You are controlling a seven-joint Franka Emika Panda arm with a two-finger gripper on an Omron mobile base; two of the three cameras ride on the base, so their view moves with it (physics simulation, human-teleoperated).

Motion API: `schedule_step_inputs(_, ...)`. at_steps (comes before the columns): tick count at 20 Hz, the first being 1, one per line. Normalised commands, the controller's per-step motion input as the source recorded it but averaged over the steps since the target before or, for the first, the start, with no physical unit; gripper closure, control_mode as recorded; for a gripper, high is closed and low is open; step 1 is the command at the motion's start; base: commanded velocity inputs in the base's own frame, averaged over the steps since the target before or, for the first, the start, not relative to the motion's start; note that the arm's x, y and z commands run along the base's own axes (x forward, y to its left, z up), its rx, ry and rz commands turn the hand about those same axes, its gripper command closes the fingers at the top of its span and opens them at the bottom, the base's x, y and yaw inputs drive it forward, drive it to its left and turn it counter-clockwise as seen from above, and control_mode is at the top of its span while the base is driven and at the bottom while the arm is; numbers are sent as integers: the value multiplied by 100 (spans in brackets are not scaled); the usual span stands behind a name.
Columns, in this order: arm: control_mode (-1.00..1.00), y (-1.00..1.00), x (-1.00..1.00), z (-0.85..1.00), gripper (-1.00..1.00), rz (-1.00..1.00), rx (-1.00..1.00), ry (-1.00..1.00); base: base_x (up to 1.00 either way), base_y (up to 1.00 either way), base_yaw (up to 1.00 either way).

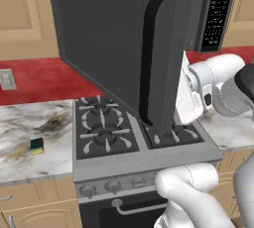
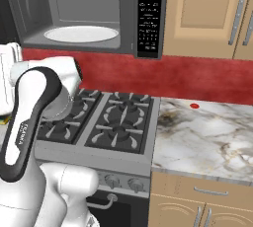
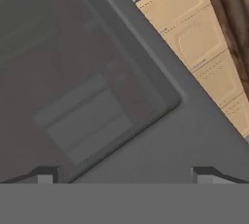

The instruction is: Place the sponge inside the microwave to prepare for sanitizing.

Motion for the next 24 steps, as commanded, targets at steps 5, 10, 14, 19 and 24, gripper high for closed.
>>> schedule_step_inputs(5, -100, 47, -21, -3, -100, -17, 0, -1, 0, 0, 0)
schedule_step_inputs(10, -100, 45, -3, -3, -100, -21, 0, 0, 0, 0, 0)
schedule_step_inputs(14, -100, 50, -3, -9, -100, -22, 0, 0, 0, 0, 0)
schedule_step_inputs(19, -100, 51, -1, -13, -100, -20, 0, 0, 0, 0, 0)
schedule_step_inputs(24, -100, 45, 0, -7, -100, -15, 0, 3, 0, 0, 0)
